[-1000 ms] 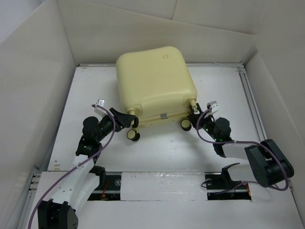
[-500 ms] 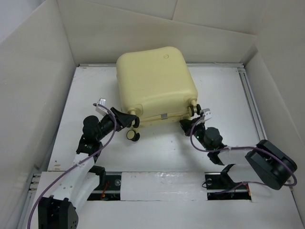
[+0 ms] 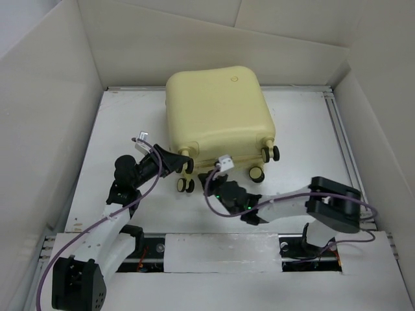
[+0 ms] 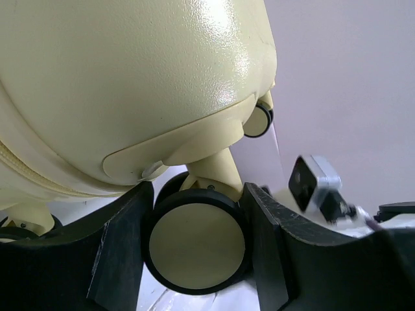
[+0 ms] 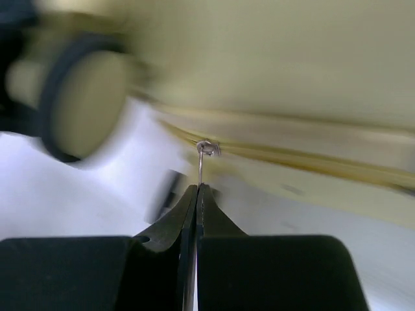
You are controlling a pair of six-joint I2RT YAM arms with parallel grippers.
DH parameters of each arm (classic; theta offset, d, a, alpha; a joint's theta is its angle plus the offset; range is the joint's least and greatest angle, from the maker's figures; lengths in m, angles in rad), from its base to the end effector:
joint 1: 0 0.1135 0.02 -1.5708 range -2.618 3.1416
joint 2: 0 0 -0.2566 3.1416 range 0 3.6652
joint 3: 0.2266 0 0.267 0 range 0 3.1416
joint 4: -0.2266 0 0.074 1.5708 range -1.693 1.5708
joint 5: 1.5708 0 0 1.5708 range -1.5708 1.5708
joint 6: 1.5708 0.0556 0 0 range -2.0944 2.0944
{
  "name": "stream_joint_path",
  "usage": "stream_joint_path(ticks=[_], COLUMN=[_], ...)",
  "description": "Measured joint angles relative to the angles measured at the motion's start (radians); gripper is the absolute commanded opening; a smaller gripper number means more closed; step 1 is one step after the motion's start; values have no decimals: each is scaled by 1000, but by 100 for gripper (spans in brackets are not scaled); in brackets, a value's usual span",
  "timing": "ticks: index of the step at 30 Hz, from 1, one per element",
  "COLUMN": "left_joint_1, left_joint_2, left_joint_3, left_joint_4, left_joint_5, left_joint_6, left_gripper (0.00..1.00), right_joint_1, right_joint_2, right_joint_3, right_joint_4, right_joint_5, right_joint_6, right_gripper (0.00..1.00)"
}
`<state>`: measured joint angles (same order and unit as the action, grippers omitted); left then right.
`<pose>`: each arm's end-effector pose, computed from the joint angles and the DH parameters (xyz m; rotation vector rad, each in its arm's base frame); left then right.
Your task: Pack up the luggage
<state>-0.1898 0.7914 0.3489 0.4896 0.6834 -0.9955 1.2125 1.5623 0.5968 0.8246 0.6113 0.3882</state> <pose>0.2069 -0.0755 0.2443 -0.0794 1.7250 -1.4247 0.1469 0.3012 0.1735 -0.2499 1.7139 0.6736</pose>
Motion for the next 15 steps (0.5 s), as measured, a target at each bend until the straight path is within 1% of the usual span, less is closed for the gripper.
stream_joint_path(ticks=[3, 5, 7, 11, 13, 15], left_joint_1=[-10, -17, -17, -16, -20, -31], left_joint_2=[6, 7, 7, 5, 0, -4], left_joint_3=[-5, -10, -12, -22, -31, -38], left_joint_4=[11, 16, 20, 40, 53, 61], left_joint_5=[9, 9, -9, -57, -87, -104], left_joint_6=[-5, -11, -14, -34, -44, -51], left_gripper=[0, 0, 0, 0, 0, 0], right_joint_1=[66, 77, 81, 84, 84, 85], right_joint_2=[180, 284, 348, 457, 500, 505], right_joint_3=[195, 291, 326, 372, 401, 401], right_joint_4=[-11, 8, 63, 241, 277, 296], right_joint_5=[5, 35, 69, 132, 152, 166], right_joint_6=[-10, -16, -11, 19, 32, 39], right_gripper=[0, 0, 0, 0, 0, 0])
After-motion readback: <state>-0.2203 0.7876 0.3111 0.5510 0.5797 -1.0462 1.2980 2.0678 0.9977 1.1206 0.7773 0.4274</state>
